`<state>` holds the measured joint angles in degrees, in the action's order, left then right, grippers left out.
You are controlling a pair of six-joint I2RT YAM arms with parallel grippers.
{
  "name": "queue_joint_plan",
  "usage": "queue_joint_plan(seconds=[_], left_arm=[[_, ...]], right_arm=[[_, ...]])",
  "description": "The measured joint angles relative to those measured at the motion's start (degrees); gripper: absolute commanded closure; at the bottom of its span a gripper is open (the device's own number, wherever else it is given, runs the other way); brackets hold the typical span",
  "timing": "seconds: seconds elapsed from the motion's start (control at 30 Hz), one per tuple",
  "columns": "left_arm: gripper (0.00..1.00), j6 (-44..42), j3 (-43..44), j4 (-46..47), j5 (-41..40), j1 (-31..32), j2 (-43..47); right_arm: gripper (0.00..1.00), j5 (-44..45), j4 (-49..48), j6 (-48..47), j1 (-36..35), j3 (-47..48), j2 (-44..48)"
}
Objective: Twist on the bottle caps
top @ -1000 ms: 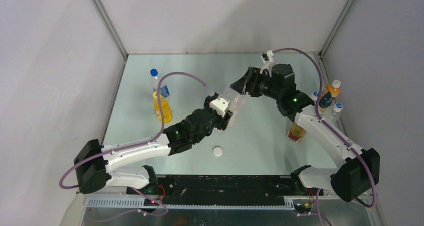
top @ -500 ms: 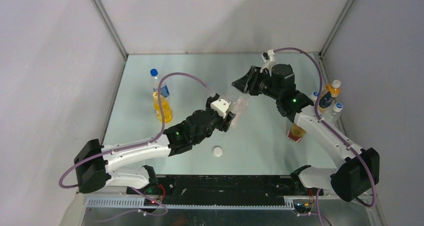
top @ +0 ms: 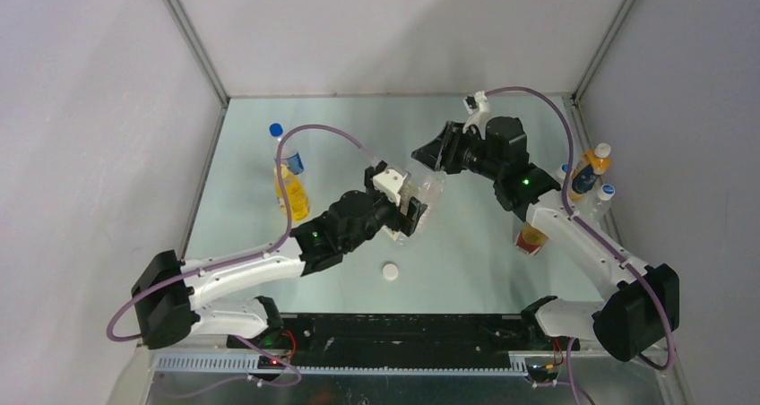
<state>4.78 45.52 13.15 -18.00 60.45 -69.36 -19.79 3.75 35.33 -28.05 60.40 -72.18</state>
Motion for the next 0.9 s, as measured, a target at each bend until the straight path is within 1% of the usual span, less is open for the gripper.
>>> queue_joint_plan(seconds=[0.1, 0.23, 0.5, 0.57, 0.63, 0.67, 0.7, 0.73, 0.77, 0.8, 0.83, 0.87, 0.9], left_arm=[[0.1, 2.3, 0.0, 0.5, 3.7, -2.1, 0.0], [0.12, 5.1, 0.0, 1.3, 8.1, -4.2, 0.0], [0.24, 7.3, 0.0, 3.3, 13.4, -5.6, 0.0], [0.29, 7.2, -0.1, 3.5, 13.9, -5.7, -0.2], [0.41, 7.2, -0.1, 3.8, 14.1, -5.8, -0.4], [0.44, 7.1, -0.1, 3.9, 14.1, -5.8, -0.5], [0.51, 6.8, -0.1, 3.8, 14.1, -5.9, -0.5], [0.54, 6.7, -0.1, 3.8, 14.1, -5.9, -0.5], [0.6, 6.3, -0.1, 3.8, 14.1, -5.9, -0.5], [0.63, 5.9, -0.1, 3.8, 14.0, -5.9, -0.5], [0.69, 5.5, -0.1, 3.8, 13.9, -5.9, -0.5], [0.72, 5.1, -0.1, 3.8, 13.9, -5.9, -0.5], [0.8, 4.6, -0.1, 3.7, 13.8, -5.9, -0.5]], right_arm=[[1.0, -1.3, -1.7, 0.0, 0.0, -0.2, 0.1], [1.0, -2.1, -4.5, 0.2, 0.0, -1.4, 1.3], [1.0, -4.0, -7.3, 0.4, 0.2, -1.8, 2.1], [1.0, -4.0, -7.6, 0.7, 0.3, -1.9, 2.1], [1.0, -4.0, -8.0, 1.0, 0.5, -2.1, 2.1], [1.0, -4.0, -8.2, 1.1, 0.5, -2.2, 2.1], [1.0, -4.0, -8.3, 1.3, 0.5, -2.3, 2.1], [1.0, -4.0, -8.4, 1.3, 0.5, -2.4, 2.1], [0.99, -4.0, -8.6, 1.4, 0.6, -2.4, 2.1], [0.93, -4.0, -8.7, 1.4, 0.6, -2.4, 2.1], [0.87, -4.2, -8.7, 1.4, 0.6, -2.4, 2.1], [0.73, -4.4, -8.7, 1.3, 0.7, -2.4, 2.1], [0.58, -4.5, -8.6, 1.3, 0.8, -2.4, 2.1]])
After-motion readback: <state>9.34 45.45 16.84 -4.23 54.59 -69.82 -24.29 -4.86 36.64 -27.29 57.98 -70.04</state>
